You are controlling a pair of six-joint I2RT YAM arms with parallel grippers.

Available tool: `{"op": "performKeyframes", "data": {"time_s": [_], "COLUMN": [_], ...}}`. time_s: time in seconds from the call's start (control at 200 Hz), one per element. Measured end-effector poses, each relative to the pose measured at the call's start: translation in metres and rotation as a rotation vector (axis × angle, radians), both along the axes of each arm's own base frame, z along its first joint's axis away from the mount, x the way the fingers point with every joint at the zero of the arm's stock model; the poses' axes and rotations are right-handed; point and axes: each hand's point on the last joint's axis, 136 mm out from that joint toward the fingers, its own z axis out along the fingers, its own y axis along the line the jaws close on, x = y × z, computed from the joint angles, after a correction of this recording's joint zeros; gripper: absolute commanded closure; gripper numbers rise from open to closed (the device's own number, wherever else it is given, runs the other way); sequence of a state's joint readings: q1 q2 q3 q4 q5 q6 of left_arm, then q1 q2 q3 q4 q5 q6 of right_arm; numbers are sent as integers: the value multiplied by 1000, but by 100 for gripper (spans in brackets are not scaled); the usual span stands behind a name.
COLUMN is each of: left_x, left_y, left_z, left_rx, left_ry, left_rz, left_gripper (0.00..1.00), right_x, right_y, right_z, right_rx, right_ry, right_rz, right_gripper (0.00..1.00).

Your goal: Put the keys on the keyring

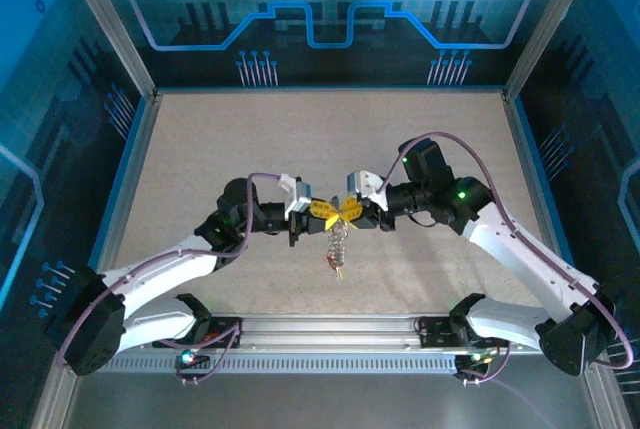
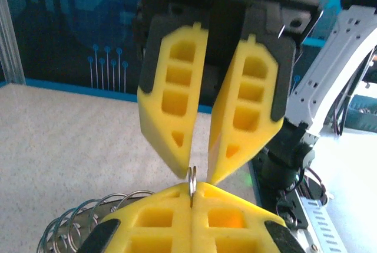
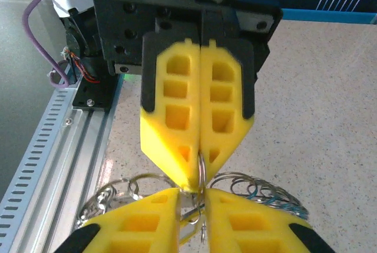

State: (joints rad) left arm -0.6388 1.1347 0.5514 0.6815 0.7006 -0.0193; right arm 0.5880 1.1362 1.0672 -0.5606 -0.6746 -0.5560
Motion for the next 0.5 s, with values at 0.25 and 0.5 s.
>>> {"op": "performKeyframes", "data": {"time_s": [0.25, 0.5], "left_x": [-1, 0], "left_y": [-1, -4], "left_z": [13, 15], "left_rx": [-61, -92], "left_ry": [-35, -24], "left_rz": [-11, -28], "left_gripper": [100, 100], "right_x": [0, 1], "right_y": [-1, -1], "right_z": [3, 4], "right_rx": [13, 20], "right_ry": [-2, 3], "right_rz": [4, -2], "right_gripper": [79, 83]}}
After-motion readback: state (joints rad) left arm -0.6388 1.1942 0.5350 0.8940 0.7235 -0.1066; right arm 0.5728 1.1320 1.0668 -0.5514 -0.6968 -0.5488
